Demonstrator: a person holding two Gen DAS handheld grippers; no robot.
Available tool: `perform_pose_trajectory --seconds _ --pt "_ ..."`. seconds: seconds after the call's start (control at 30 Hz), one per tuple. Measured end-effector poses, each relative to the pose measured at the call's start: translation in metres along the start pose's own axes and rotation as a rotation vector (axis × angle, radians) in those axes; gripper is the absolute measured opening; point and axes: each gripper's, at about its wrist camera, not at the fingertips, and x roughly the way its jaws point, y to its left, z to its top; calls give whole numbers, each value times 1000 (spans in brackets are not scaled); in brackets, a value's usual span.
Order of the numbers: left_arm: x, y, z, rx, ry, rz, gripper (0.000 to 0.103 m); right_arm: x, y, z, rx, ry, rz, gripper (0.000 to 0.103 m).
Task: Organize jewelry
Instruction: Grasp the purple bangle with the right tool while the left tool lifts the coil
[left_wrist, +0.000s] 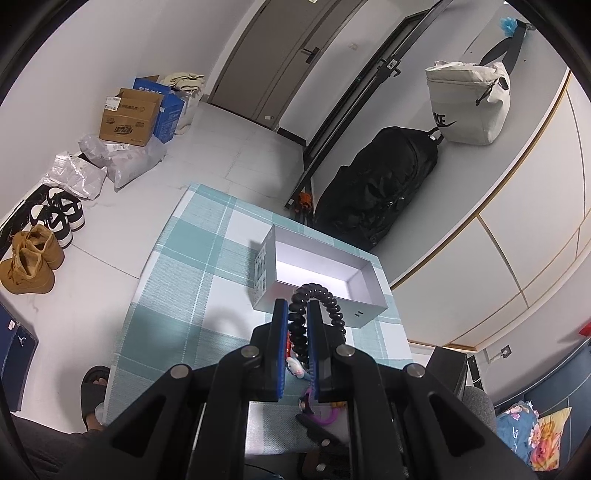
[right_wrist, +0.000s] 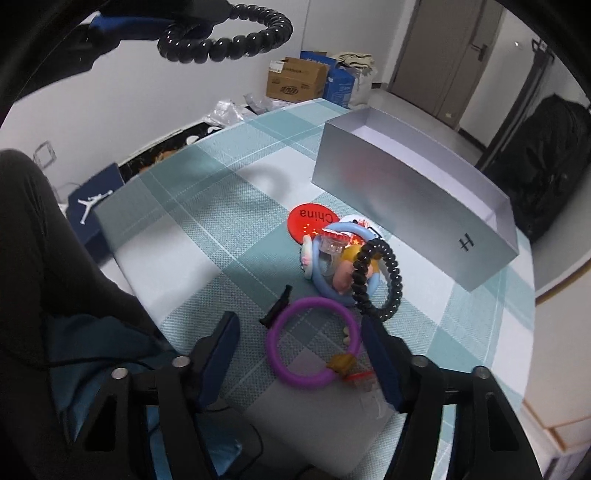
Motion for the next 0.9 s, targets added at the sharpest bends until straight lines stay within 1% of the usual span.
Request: perform_pose_trajectory --seconds 0.03,0.27,0.43,0.5,0.53,0.57,0.6,0.63,0.8,0.9 --pt "0 0 0 -1 -1 1 6 1 -1 0 3 5 5 53" --pt "2 2 1 -11 1 7 6 1 -4 -2 16 -11 26 53" --pt "1 2 0 -1 -1 13 6 -3 -19 -2 96 -30 90 50" --pt "2 2 0 1 -1 18 6 -8 -26 -2 132 -53 116 50" --pt "2 3 0 0 0 19 6 -10 -28 -2 143 -64 129 46" --pt "3 3 0 -2 0 22 6 -13 -30 -1 150 -75 147 19" --pt "3 3 0 -2 1 26 6 -13 -30 1 158 -73 147 12" --pt "4 4 0 -2 4 27 6 -14 -32 1 168 -78 148 13" --pt "10 2 -1 -1 19 36 6 -6 -38 -2 209 -49 190 13" --pt "13 1 -1 -2 28 42 6 -5 -41 -2 216 -54 205 12"
